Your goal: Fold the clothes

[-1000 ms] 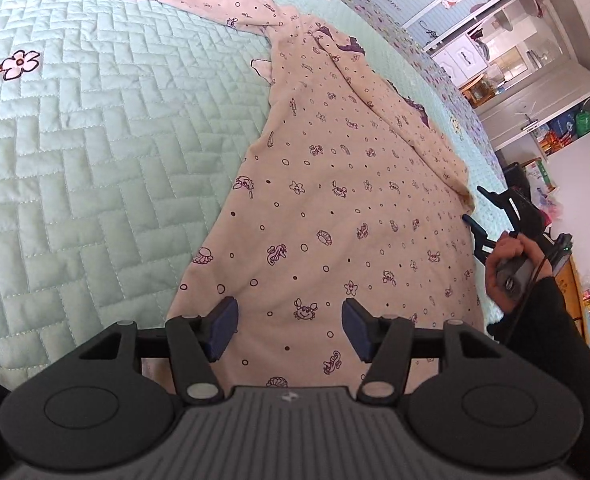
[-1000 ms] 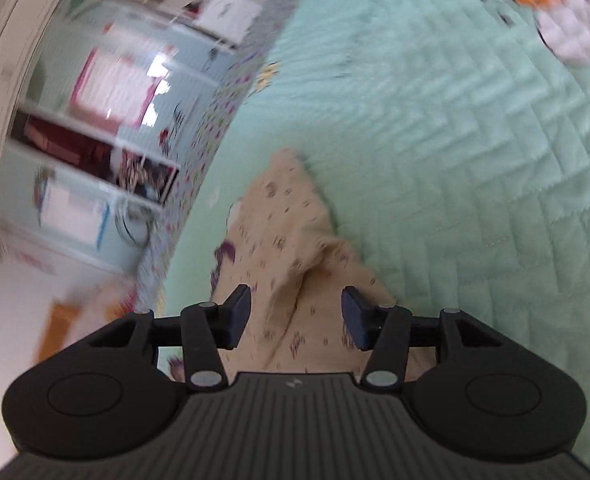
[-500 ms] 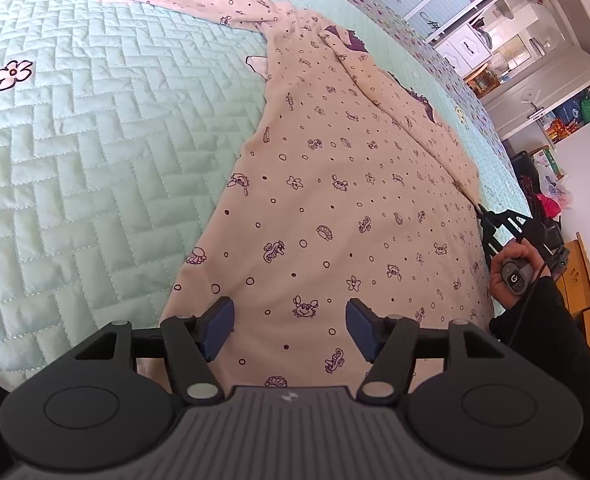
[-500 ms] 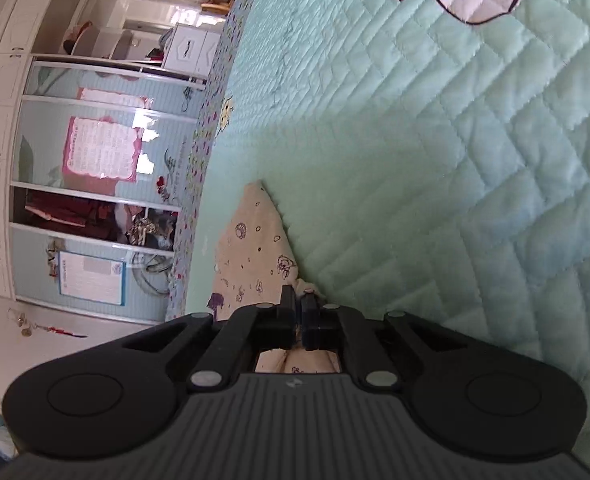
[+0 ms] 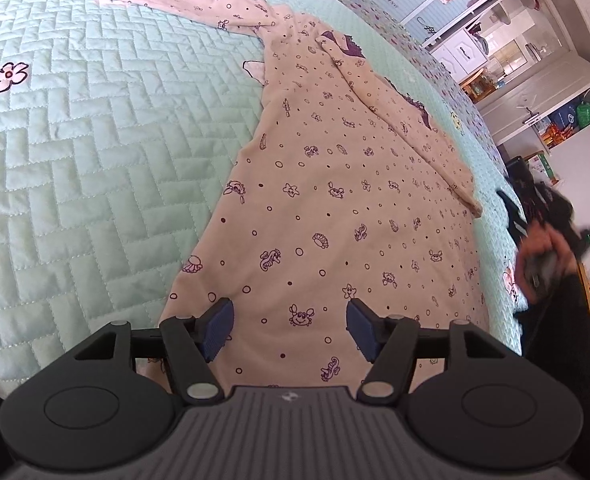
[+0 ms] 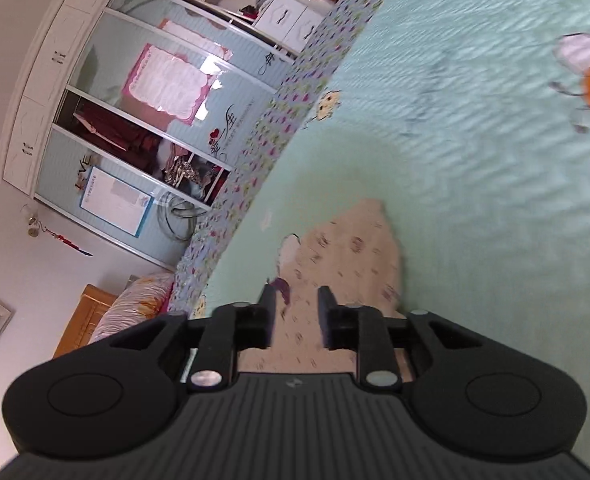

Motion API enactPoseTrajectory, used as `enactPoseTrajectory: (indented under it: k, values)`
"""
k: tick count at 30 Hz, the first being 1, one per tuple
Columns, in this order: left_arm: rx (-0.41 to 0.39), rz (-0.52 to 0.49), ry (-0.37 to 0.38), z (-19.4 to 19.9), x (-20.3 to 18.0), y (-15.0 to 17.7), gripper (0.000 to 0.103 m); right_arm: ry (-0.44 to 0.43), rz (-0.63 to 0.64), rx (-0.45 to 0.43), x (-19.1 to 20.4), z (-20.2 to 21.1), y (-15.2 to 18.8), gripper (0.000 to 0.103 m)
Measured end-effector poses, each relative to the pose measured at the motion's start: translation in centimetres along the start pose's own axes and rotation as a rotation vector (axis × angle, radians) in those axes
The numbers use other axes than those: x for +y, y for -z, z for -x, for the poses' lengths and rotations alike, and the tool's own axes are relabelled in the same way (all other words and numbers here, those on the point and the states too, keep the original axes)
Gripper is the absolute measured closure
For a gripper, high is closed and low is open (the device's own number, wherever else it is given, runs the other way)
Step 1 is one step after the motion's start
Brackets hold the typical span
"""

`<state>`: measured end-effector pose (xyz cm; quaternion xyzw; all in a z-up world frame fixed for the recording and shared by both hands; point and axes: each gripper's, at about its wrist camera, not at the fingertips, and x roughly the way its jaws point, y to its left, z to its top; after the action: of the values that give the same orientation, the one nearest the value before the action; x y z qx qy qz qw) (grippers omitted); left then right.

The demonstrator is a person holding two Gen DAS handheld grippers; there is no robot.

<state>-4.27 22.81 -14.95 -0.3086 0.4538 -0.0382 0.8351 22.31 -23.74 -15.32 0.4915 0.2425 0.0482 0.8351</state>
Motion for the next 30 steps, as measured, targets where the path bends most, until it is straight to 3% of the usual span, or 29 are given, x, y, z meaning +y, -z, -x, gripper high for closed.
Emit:
enactPoseTrajectory:
  k: [2, 4, 5, 6, 7, 9, 12, 16, 18, 23, 26, 30]
  values:
    - [0.002, -0.008, -0.007, 0.0, -0.2, -0.1, 0.038, 0.012, -0.009, 0.049, -0.5, -4.0, -1.3, 0.065]
    - [0.0, -0.017, -0.016, 0.1, -0.4, -0.3, 0.038, 0.128, 0.051, 0.073, -1.4, -7.0, -2.5, 0.065]
    - [-0.003, -0.02, -0.015, 0.2, -0.5, -0.4, 0.038, 0.188, 0.075, 0.062, -1.8, -7.8, -3.1, 0.067]
    - [-0.006, -0.023, -0.014, 0.2, -0.5, -0.5, 0.038, 0.253, 0.09, 0.015, -2.0, -7.5, -3.7, 0.085]
    - [-0.008, -0.026, -0.014, 0.3, -0.5, -0.6, 0.038, 0.293, 0.107, -0.034, -2.1, -6.8, -4.1, 0.081]
    - [-0.018, -0.034, -0.001, 0.3, -0.7, -0.8, 0.038, 0.23, 0.164, -0.083, -0.8, -4.9, -3.8, 0.08]
    - [-0.04, -0.052, 0.022, 0.4, -1.6, -1.3, 0.038, 0.102, 0.261, 0.027, 1.5, -3.7, -0.8, 0.066]
    - [-0.082, -0.144, 0.051, 0.5, -4.5, -3.4, 0.038, -0.003, 0.341, 0.212, 2.7, -2.6, 4.8, 0.065]
    - [-0.105, -0.241, 0.069, -0.7, -7.5, -5.6, 0.038, 0.008, 0.421, 0.247, 2.7, -1.4, 7.6, 0.065]
    - [-0.182, -0.465, 0.1, -8.3, -16.7, -12.0, 0.037, -0.02, 0.478, 0.196, 0.4, 1.0, 11.0, 0.058]
    - [-0.192, -0.454, 0.051, -15.8, -20.1, -16.4, 0.037, -0.043, 0.467, 0.169, -0.4, 1.5, 11.3, 0.057]
    - [-0.13, -0.367, -0.073, -24.5, -20.5, -21.2, 0.038, -0.071, 0.432, 0.173, -1.1, 1.1, 10.7, 0.057]
